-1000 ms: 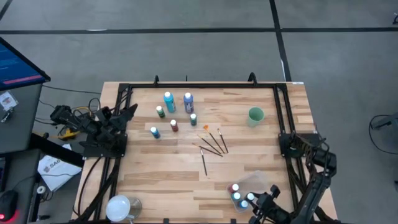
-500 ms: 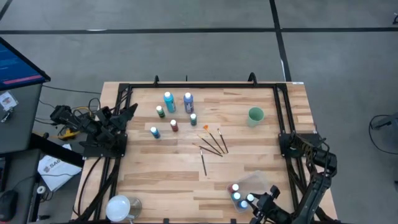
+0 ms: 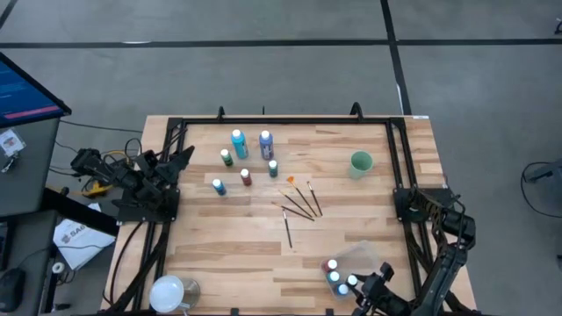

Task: Pick & Place Paint Supplies
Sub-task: Put the black paint bottle into the transparent bin

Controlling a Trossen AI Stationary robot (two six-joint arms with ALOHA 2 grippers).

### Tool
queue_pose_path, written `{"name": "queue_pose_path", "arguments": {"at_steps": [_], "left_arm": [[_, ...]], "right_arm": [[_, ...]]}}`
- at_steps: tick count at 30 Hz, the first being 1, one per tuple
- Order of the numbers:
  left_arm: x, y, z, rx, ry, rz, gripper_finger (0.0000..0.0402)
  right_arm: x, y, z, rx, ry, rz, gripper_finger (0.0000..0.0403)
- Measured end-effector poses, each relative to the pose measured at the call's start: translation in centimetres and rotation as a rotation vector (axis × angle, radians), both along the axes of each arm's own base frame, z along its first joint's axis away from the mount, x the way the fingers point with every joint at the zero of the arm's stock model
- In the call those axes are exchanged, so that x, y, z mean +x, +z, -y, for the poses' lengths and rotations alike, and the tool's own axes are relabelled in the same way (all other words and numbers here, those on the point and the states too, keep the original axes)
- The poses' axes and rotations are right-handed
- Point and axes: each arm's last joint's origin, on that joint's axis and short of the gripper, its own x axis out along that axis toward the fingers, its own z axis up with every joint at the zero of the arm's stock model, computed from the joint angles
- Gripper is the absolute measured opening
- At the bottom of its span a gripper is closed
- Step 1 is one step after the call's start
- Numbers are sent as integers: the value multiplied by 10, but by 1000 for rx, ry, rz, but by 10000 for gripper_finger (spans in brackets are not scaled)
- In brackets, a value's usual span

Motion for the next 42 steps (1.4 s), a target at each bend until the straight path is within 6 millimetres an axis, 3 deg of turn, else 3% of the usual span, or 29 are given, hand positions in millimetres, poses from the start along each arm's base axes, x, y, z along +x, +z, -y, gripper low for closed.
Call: {"name": "queue_pose_path", "arguments": {"at_steps": [42], "left_arm": [[0,-1,-1,-24,23,-12,132]], "right_arm": [[-5,-22,1,-11,21,-3,134]]}}
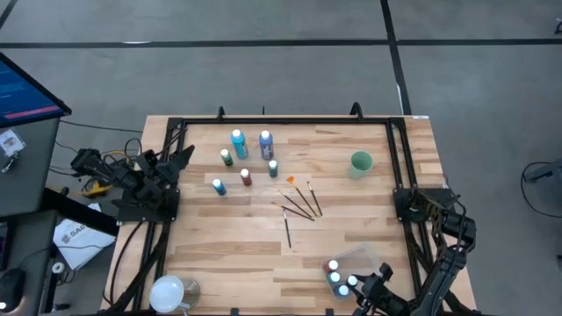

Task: Pick & Place Paint Supplies
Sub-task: Put the black paint bottle into the transparent bin, then put the blue paint bottle into the transparent bin

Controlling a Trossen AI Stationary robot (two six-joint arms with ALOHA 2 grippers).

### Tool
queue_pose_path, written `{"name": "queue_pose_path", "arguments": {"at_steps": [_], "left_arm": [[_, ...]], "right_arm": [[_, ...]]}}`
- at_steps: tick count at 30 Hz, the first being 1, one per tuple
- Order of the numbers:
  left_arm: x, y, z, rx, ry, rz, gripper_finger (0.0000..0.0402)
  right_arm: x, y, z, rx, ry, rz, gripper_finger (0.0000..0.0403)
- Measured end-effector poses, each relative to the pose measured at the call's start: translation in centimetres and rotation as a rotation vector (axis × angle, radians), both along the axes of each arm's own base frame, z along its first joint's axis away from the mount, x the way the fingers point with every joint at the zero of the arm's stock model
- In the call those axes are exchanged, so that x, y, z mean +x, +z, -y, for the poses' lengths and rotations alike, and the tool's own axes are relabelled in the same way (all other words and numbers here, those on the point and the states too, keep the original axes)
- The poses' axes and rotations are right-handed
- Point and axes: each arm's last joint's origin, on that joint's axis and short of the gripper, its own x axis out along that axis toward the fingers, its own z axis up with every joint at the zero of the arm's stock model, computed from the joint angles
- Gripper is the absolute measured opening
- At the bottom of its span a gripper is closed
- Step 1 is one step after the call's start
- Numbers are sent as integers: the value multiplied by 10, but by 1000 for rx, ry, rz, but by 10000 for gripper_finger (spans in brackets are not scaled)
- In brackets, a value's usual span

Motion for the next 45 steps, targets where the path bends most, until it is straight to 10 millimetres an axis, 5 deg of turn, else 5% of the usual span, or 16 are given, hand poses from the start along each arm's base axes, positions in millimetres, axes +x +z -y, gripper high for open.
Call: {"name": "queue_pose_path", "arguments": {"at_steps": [45], "left_arm": [[0,0,0,-11,6,-3,132]], "right_arm": [[2,-1,-5,66,-4,22,226]]}}
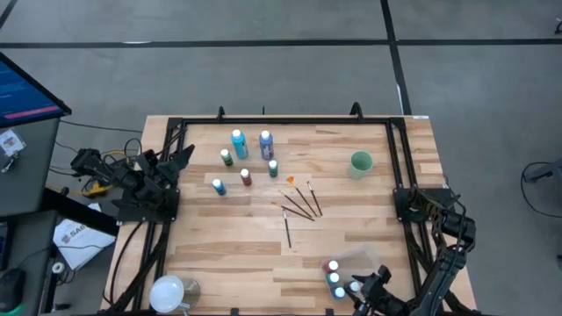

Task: Pick & Place Paint Supplies
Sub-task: Put the blue paint bottle into the transparent bin

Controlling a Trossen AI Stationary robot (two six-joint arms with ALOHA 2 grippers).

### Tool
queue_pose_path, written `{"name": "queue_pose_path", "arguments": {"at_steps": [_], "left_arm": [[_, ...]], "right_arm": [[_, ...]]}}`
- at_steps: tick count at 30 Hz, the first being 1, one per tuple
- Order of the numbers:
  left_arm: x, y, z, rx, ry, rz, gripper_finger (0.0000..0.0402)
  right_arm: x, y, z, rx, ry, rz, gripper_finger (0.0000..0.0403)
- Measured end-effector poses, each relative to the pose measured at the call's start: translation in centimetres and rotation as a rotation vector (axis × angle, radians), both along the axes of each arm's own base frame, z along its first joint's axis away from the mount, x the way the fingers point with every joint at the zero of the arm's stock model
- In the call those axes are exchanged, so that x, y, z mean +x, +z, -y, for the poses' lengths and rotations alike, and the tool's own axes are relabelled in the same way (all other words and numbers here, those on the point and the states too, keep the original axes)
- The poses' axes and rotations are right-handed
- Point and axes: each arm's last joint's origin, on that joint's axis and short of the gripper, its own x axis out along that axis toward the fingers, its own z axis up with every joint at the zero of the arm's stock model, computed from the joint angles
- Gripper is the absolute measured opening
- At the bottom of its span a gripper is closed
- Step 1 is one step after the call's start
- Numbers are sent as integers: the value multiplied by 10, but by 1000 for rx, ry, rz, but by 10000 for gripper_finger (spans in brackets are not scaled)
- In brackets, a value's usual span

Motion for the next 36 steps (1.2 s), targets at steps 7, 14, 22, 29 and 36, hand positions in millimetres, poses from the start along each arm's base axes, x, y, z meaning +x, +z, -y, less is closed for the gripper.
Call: {"name": "queue_pose_path", "arguments": {"at_steps": [7,14,22,29,36], "left_arm": [[0,0,0,0,0,1,132],[0,0,0,2,-2,1,132],[0,0,0,1,-2,1,132],[0,0,0,0,0,1,132],[0,0,0,-2,1,0,132]], "right_arm": [[0,0,0,6,-1,-2,230],[0,0,0,6,-1,-1,230],[-1,0,-1,30,-18,0,230],[-1,0,-1,36,-20,-10,231],[-1,3,-1,41,-20,-8,231]]}}
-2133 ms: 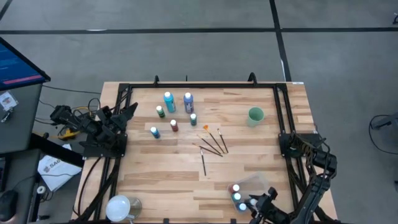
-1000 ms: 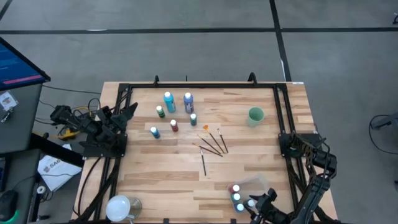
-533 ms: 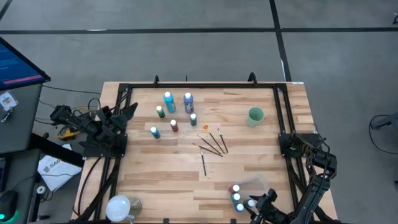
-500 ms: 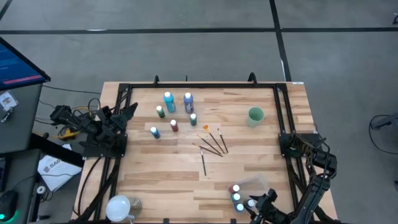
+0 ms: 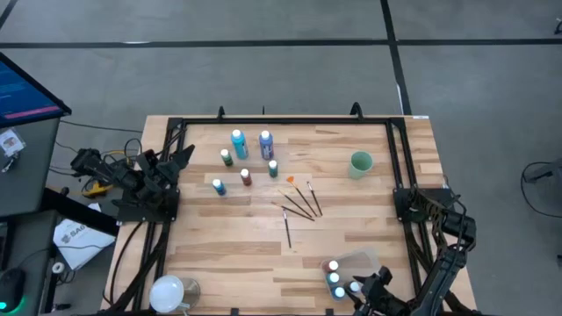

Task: Pick & Place Paint Supplies
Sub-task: Put the blue paint bottle into the transparent bin

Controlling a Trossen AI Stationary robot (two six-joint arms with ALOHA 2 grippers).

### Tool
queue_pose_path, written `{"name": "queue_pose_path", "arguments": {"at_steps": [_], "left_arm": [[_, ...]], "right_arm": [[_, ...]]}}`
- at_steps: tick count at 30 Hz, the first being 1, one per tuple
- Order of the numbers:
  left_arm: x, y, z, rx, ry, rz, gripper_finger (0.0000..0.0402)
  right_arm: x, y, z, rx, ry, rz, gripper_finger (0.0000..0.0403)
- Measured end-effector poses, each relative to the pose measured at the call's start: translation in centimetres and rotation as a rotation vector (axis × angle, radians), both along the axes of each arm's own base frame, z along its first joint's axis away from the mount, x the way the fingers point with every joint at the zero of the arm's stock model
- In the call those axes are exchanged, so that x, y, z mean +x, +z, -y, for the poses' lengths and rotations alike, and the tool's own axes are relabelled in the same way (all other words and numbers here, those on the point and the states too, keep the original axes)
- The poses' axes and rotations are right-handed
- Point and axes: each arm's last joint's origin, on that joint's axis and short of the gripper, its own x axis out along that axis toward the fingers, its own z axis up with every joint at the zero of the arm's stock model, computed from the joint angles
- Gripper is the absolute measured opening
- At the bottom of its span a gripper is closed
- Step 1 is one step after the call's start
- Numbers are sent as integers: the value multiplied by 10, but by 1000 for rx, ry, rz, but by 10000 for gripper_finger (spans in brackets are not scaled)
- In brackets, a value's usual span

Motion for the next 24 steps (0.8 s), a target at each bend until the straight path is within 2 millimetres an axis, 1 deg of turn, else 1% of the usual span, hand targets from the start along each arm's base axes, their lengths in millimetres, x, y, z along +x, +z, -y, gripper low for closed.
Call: {"name": "queue_pose_path", "arguments": {"at_steps": [9,15,24], "left_arm": [[0,0,0,1,0,0,132],[0,0,0,2,0,0,132],[0,0,0,2,-1,0,132]], "right_arm": [[-2,15,0,-39,-13,-11,231],[-2,29,0,-75,-18,-24,231],[4,52,0,-75,-52,-15,231]]}}
